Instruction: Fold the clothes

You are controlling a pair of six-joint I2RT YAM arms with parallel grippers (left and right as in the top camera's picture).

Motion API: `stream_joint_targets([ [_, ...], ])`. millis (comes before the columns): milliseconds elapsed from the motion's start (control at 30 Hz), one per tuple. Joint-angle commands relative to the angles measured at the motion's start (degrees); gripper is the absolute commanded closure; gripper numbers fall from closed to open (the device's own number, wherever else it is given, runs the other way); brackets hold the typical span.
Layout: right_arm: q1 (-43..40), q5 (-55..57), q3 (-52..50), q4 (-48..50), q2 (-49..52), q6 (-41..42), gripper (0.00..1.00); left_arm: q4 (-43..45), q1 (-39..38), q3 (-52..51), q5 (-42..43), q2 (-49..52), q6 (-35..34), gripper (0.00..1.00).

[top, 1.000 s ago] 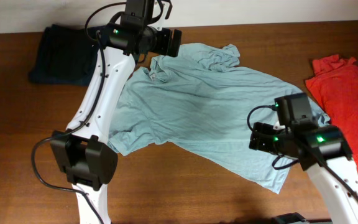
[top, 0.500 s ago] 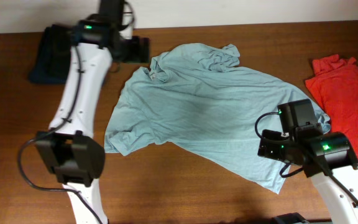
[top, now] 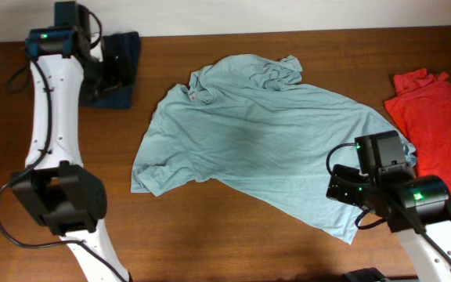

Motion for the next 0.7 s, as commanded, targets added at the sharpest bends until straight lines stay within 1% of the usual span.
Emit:
stream_joint_targets([
  [0,0.22,1.36,1.01,-1.29,0.85,0.83,0.12,0.15,0.31,-5.29,1.79,-1.46,-0.37,0.01],
  [100,0.22,1.38,0.98,-3.45,1.36,2.47,0.03,-0.17,0.55,-9.44,-1.22,-1.46,0.42,0.01],
  [167,0.17,1.38,0.42,-3.96,1.38,2.95,0.0,-0.39,1.22,-11.08,0.46,-1.46,0.42,0.01],
  [267,-1.29,1.07,-1.57,-3.54,1.4,4.04,0.01,-0.5,1.44,-11.91,1.62,-1.46,0.42,0.01],
  [333,-3.45,-1.05,-4.33,-2.54,1.42,4.0,0.02,0.35,1.44,-11.91,1.64,-1.46,0.42,0.01],
  [433,-6.88,-8.04,-10.05,1.31,1.42,3.78,0.01,4.04,1.2,-11.91,2.27,-1.46,0.37,0.01],
  [500,-8.55,-12.41,-13.07,4.17,1.42,4.98,0.01,6.49,0.96,-11.91,3.67,-1.46,0.37,0.01],
  [533,-9.97,-16.31,-15.67,6.67,1.42,5.55,0.01,8.17,0.48,-11.91,4.04,-1.46,0.33,0.01],
  [667,-12.2,-16.57,-21.42,9.42,1.44,9.18,0.01,10.97,-0.76,-11.91,4.02,-1.46,0.35,0.01],
])
